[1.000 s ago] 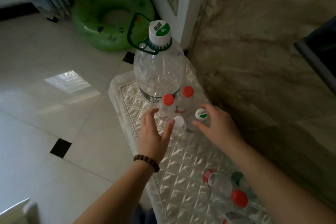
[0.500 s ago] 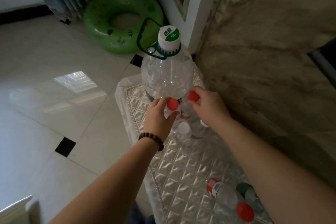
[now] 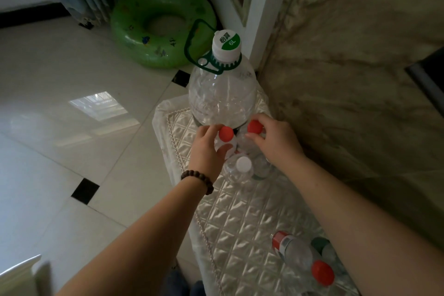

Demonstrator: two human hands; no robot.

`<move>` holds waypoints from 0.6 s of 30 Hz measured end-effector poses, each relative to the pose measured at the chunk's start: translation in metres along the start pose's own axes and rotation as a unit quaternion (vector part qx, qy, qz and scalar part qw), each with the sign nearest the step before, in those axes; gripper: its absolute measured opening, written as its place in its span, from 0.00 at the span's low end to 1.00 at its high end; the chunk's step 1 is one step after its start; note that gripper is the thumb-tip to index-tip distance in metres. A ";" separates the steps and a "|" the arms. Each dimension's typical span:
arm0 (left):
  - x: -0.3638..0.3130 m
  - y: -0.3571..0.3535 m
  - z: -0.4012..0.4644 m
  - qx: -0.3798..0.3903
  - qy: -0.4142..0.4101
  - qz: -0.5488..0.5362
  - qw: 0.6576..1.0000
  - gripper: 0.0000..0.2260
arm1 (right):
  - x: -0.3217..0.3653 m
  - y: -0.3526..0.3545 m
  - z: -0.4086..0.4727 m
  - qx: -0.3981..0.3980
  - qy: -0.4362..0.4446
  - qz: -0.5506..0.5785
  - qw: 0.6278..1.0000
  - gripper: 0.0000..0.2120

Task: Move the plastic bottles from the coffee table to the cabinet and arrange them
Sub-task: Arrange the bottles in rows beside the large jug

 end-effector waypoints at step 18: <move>-0.008 -0.034 -0.072 0.063 0.071 0.045 0.994 0.34 | -0.064 -0.006 -0.041 0.033 -0.050 -0.020 0.998 0.23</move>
Point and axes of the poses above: each hand's wrist, its own z-axis towards the middle knuckle, its own y-axis out of the back of the hand, x = y × z, the point moved 2 cm from there along z, towards the middle knuckle, and after that the axes turned 15 degrees about -y, right-handed, at the moved point
